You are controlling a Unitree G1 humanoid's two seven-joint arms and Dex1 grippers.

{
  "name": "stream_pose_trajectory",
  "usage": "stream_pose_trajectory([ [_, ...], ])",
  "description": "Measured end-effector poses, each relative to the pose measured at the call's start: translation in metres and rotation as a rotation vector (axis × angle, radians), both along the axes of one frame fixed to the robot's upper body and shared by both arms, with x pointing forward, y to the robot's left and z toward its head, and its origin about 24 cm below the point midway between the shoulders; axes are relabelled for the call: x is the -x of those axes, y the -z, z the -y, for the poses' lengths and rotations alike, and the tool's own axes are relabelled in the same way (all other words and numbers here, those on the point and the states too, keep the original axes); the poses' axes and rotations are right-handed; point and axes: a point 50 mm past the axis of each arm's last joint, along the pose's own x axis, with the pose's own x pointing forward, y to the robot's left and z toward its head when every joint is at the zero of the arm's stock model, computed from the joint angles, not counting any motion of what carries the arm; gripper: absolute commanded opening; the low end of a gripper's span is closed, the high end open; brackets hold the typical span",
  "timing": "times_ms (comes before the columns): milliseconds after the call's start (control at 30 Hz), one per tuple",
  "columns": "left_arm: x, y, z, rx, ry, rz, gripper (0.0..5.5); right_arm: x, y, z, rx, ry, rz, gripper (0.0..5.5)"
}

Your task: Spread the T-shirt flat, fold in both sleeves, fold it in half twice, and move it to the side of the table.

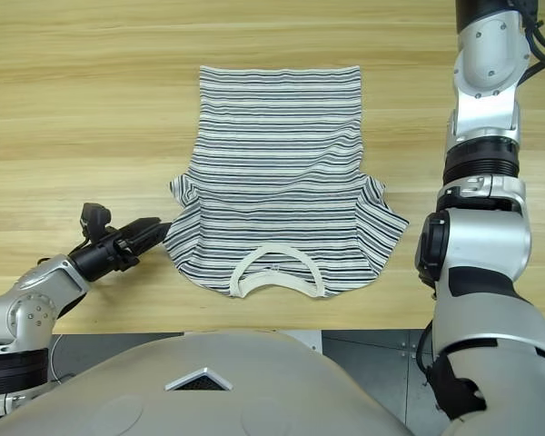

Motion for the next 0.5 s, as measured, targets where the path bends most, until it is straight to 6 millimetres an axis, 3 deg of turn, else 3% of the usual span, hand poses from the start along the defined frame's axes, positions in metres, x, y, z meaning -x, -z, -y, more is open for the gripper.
stream_pose_trajectory([
  [500, 0.003, 0.001, 0.011, 0.055, 0.02, -0.028, 2.72, 0.0, 0.009, 0.0, 0.025, 0.004, -0.036, 2.4],
])
